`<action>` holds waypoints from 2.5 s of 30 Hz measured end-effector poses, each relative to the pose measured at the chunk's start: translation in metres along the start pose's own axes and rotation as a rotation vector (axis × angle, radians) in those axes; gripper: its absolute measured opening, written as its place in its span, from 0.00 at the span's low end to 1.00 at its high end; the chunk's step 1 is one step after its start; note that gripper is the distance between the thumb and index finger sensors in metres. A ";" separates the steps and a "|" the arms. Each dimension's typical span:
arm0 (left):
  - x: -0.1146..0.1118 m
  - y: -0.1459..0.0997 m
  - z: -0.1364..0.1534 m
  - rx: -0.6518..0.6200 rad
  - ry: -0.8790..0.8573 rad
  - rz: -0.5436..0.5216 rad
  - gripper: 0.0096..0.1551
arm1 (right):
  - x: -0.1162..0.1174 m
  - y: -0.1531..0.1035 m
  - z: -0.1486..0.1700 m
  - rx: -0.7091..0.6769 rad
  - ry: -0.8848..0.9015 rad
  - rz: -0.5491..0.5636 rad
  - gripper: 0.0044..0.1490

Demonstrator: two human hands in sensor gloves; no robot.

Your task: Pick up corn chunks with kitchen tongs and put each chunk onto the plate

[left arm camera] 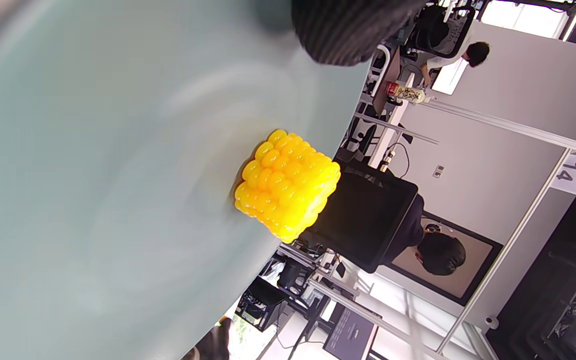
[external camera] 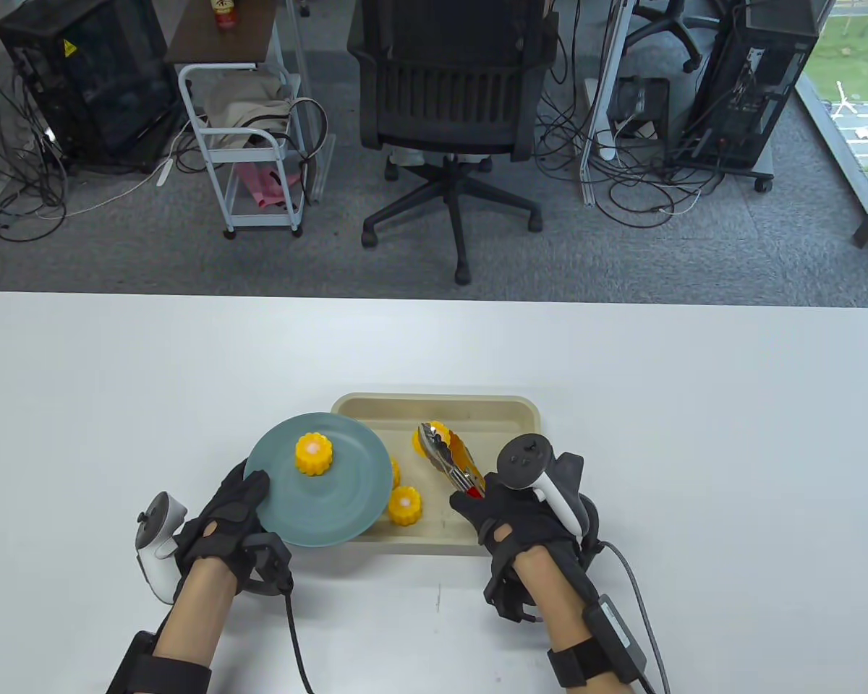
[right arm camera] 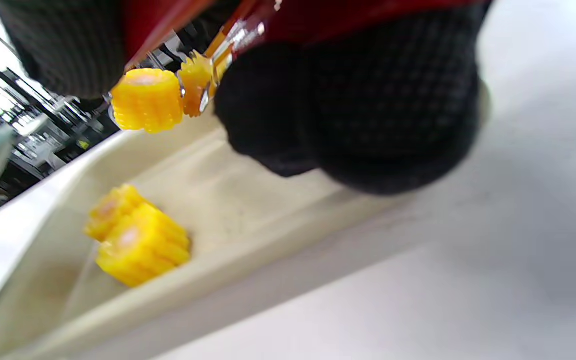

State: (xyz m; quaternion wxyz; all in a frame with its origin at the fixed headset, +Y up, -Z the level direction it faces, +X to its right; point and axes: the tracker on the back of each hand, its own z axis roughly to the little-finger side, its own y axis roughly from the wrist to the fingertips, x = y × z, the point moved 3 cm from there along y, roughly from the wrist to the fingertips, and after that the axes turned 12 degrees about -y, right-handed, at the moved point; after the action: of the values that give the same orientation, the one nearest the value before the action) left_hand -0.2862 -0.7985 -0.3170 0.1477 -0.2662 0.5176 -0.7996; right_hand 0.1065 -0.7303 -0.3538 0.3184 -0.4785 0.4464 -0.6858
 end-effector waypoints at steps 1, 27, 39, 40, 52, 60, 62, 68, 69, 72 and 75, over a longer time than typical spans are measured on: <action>0.000 0.000 0.000 0.001 -0.001 -0.002 0.32 | -0.003 -0.002 -0.002 -0.035 0.020 0.016 0.49; 0.004 0.001 -0.001 0.002 -0.018 -0.014 0.32 | 0.007 -0.048 -0.075 -0.285 -0.266 0.203 0.50; 0.005 0.002 -0.001 0.000 -0.007 -0.014 0.32 | -0.008 -0.047 -0.060 -0.253 -0.167 0.262 0.55; 0.005 0.002 -0.001 -0.004 -0.007 -0.014 0.32 | -0.009 -0.046 -0.058 -0.244 -0.159 0.262 0.55; 0.006 0.002 -0.002 -0.005 -0.014 -0.016 0.32 | -0.015 -0.029 -0.026 -0.072 -0.144 0.266 0.56; 0.008 0.001 -0.004 -0.003 -0.039 -0.015 0.32 | 0.004 -0.013 -0.029 -0.003 -0.198 0.198 0.56; 0.008 0.001 -0.005 -0.007 -0.041 -0.015 0.32 | 0.011 -0.009 -0.033 0.009 -0.202 0.174 0.56; 0.008 0.001 -0.006 -0.006 -0.047 -0.015 0.32 | 0.027 -0.002 -0.057 -0.025 -0.265 0.140 0.56; 0.008 0.001 -0.006 -0.006 -0.048 -0.014 0.32 | 0.031 -0.002 -0.062 -0.030 -0.284 0.136 0.56; 0.009 0.001 -0.006 -0.003 -0.050 -0.013 0.32 | 0.037 -0.001 -0.071 -0.036 -0.315 0.131 0.56; 0.009 0.001 -0.006 -0.002 -0.053 -0.016 0.32 | 0.043 0.000 -0.077 -0.030 -0.354 0.119 0.57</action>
State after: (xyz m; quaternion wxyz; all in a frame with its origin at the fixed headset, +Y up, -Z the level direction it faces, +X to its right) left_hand -0.2970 -0.7988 -0.3174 0.1548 -0.2916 0.5123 -0.7928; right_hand 0.0198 -0.7444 -0.3488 0.4249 -0.5690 0.4211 -0.5642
